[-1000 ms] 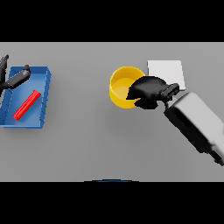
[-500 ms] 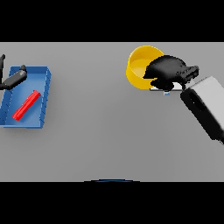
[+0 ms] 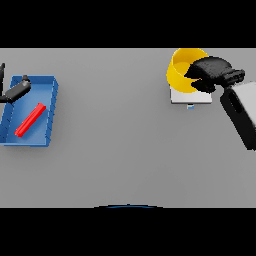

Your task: Pick up the red beaker and tilt it to pour out 1 green nut into yellow bowl. Pick up the yellow bowl and place it on the metallic measuring scale.

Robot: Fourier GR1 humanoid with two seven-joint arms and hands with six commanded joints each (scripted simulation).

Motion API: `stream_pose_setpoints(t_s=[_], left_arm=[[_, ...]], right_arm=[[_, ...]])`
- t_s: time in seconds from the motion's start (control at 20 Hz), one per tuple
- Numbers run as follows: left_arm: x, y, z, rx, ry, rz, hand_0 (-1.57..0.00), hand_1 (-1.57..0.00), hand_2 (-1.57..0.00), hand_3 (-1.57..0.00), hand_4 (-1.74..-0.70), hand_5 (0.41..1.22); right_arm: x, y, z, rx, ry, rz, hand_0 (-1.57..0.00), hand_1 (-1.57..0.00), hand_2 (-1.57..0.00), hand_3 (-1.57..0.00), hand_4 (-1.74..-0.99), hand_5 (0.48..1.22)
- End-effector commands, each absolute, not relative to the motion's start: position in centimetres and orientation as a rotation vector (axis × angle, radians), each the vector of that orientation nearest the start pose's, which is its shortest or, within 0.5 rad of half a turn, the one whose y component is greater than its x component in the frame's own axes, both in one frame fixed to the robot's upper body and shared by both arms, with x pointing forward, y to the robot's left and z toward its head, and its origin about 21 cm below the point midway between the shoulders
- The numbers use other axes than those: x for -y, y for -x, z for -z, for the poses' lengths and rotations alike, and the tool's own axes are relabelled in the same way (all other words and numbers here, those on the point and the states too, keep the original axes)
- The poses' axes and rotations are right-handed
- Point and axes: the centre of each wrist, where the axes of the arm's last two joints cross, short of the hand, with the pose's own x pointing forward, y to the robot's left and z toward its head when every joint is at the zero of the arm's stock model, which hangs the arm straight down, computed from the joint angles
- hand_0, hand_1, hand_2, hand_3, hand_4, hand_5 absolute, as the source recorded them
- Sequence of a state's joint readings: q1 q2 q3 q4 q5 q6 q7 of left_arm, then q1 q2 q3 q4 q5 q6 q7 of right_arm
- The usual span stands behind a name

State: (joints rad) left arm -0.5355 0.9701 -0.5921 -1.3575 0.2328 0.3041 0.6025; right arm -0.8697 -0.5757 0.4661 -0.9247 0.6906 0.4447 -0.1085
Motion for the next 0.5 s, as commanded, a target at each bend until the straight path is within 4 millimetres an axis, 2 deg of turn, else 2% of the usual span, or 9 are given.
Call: stream_pose_setpoints(t_s=[0.0,0.15,0.45], left_arm=[[-32.2,-33.2,-13.1,1.061,-0.768,0.513,0.0,0.0,0.0,0.0,-0.82,0.765],[-32.6,-33.1,-13.0,1.042,-0.775,0.511,0.0,0.0,0.0,0.0,-0.82,0.756],[-32.4,-33.4,-13.2,1.053,-0.775,0.517,0.0,0.0,0.0,0.0,-0.8,0.733]], right_arm=[[25.3,-42.4,-13.8,1.125,0.661,-1.678,-1.57,-1.57,-1.57,-1.21,-1.722,1.221],[26.2,-43.1,-12.6,1.087,0.69,-1.641,-1.57,-1.57,-1.57,-1.31,-1.723,1.221],[26.5,-44.0,-9.8,1.063,0.694,-1.607,-1.57,-1.52,-1.56,-1.48,-1.727,1.221]])
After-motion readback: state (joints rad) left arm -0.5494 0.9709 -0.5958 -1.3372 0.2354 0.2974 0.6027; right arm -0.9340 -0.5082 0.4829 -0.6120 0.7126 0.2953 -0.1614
